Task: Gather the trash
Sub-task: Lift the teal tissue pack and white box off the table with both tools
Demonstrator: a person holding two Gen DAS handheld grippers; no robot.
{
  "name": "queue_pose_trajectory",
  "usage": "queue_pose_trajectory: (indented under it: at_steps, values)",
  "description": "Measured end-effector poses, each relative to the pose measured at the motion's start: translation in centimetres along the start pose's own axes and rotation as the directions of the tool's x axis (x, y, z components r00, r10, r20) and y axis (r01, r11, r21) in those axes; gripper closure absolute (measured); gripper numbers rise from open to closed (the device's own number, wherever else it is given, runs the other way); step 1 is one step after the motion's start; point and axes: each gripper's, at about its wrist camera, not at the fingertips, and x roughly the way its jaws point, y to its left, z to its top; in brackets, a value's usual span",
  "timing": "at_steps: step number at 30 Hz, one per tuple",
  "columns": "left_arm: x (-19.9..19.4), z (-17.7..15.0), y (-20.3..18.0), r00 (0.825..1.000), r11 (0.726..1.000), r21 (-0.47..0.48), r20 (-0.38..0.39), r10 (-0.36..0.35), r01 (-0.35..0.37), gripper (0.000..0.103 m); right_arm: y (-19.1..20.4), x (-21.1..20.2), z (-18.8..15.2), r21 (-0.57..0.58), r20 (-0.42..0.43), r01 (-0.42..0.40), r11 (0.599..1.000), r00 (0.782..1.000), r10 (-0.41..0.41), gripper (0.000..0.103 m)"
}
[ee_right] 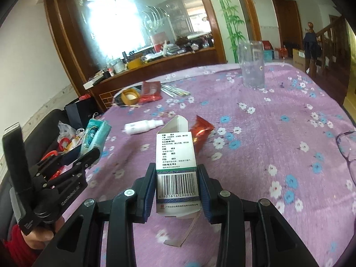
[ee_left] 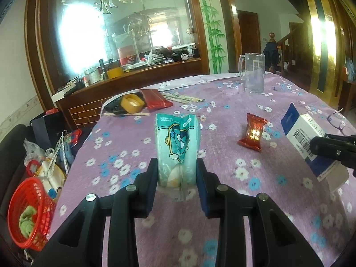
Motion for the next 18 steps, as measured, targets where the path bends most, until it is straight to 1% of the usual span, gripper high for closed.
queue_pose_trajectory:
  at_steps: [2,7,11,18]
  values:
    - [-1.0,-0.5,0.5,1.000,1.000,-0.004,0.001,0.012,-0.012,0.071,1.2,-1.2,-0.6,-0.004,0.012,-0.019,1.000,1.000,0.019,0.064]
    - [-3.4,-1.9,1.4,0.999,1.000,-0.005,0.018,0.028,-0.028,0.071,4.1,-2.7,-2.3,-0.033,0.020,-0.012,0.999,1.000,0.012,0.064]
    - [-4.8,-3.0,2.4,0.999,0.999,-0.016,0.023,0.039,-0.039,0.071,6.0,-3.0,-3.3,-0.057,0.015,-0.021,0.998,1.000,0.021,0.064]
    - [-5.4,-4.0,3.9,0.998,0.998,-0.038,0.027,0.058,-0.057,0.071,7.9,-2.2,-4.1,-0.071,-0.017,-0.037,0.997,0.999,0.035,0.064]
